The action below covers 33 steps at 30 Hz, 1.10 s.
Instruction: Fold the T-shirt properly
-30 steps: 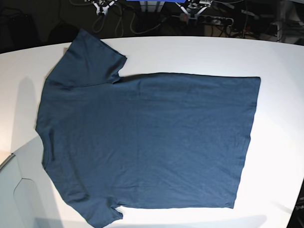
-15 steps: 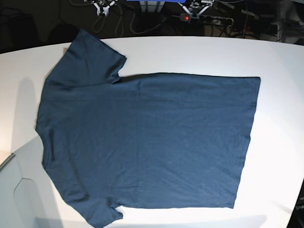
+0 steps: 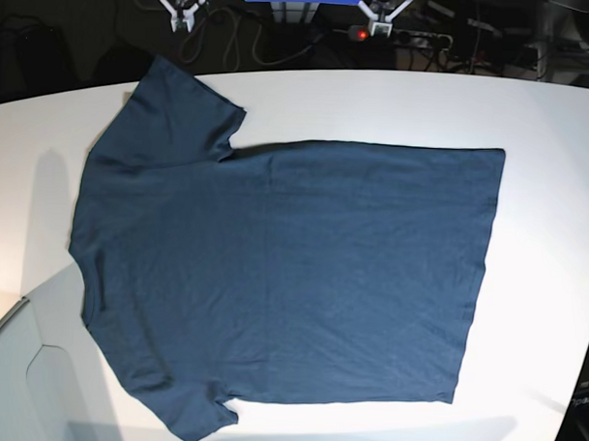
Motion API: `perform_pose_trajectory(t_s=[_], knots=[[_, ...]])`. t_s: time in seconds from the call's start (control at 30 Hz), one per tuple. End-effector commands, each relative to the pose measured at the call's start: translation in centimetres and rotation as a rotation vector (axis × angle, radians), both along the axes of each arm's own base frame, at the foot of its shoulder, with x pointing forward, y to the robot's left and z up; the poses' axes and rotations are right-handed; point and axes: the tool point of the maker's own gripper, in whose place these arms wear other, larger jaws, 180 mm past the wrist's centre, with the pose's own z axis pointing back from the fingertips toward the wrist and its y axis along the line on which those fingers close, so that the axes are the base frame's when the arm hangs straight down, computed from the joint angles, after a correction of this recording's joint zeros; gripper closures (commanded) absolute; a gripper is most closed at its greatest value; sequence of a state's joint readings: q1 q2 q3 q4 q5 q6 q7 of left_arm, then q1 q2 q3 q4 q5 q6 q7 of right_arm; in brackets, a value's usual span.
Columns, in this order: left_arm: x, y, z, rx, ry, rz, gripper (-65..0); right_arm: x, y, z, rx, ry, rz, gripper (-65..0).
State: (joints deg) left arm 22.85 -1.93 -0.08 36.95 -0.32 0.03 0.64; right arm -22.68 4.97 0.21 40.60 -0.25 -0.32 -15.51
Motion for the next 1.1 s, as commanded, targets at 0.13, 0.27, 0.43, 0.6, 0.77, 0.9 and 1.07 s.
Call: perform_pose_trajectory(t_s=[0.13,0.27,0.43,0.6,0.77,0.9,1.07], knots=[[-0.5,0.9,3.8,0.011,-0.102,-0.024,-0.2,0.5,-1.2,3.8,-0.008,-0.064,0.068,-0.1],[0.0,0.7,7.6,0.004,-0.191,-0.051,-0.2,1.6,-0.6,7.8,0.002,-0.147,0.104,-0.1],[2.1,0.1,12.7,-0.007,-0.317,-0.060,-0.2,3.4,-0.5,12.6,0.001,-0.234,0.163,-0.1],[4.9,-0.3,17.9,-0.020,-0.448,-0.105,-0.5,5.7,-1.2,17.3,-0.028,-0.291,0.200,-0.2],[7.8,-0.3,21.4,-0.019,-0.557,-0.126,-0.5,7.8,-3.4,20.2,-0.103,-0.304,0.191,-0.5],[10.2,-0.6,24.1,-0.025,-0.646,-0.150,-0.6,10.4,-4.8,22.9,-0.155,-0.390,0.191,-1.4],[12.4,-0.2,26.7,-0.008,-0.731,-0.154,-8.5,12.1,-5.2,24.1,-0.177,-0.448,0.187,-16.0]])
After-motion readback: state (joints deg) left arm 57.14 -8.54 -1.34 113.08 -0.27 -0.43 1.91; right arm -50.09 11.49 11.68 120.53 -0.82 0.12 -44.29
